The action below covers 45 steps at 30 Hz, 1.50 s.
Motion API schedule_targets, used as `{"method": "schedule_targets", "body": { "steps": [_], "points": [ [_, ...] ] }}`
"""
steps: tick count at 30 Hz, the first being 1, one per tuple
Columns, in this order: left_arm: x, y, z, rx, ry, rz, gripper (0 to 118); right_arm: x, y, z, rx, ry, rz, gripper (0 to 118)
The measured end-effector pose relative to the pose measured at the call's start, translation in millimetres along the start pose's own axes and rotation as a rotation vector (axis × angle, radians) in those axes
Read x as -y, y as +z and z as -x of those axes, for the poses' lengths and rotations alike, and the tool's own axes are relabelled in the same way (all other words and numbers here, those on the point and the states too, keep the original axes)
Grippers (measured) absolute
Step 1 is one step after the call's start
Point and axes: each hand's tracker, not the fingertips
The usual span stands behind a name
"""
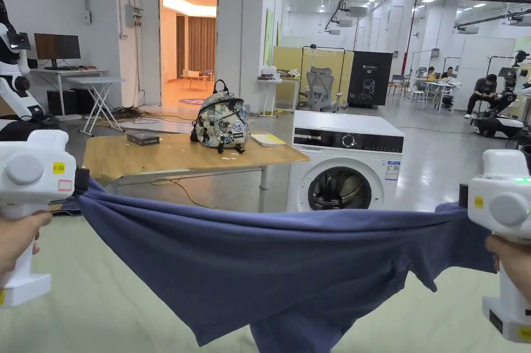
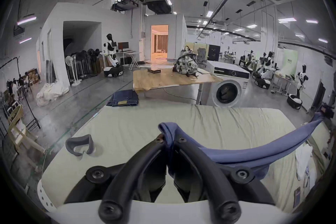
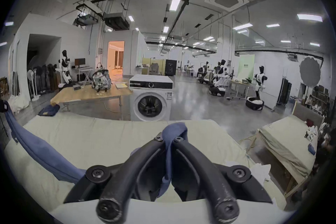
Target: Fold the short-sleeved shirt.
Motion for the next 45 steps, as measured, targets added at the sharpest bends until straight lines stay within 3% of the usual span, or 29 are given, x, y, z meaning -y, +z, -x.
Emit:
{"method": "schedule_targets", "body": {
  "steps": [8,26,34,41,43,44,45],
  "points": [
    [95,5,12,0.031,0.01,0.081,0,93,20,-6,-0.001,0.044,0.107,2],
    [290,114,59,0.053,0.09,0.243,0,258,146,-29,0.003,0.117,0.29,1],
    [370,115,66,0.016,0.135,0.363,0,334,158,-28,0.018,0.107,0.414,2],
    [394,116,65,-0.007,0.163,0.402,0,358,162,-28,0.033,0.083,0.468,3],
    [390,120,60,-0.062,0.137,0.388,9,354,167,-25,0.047,0.094,0.447,15],
    [386,122,58,-0.07,0.126,0.369,18,352,169,-24,0.052,0.091,0.431,31],
    [382,124,57,-0.066,0.123,0.352,35,347,172,-22,0.059,0.078,0.407,62]
  ]
}}
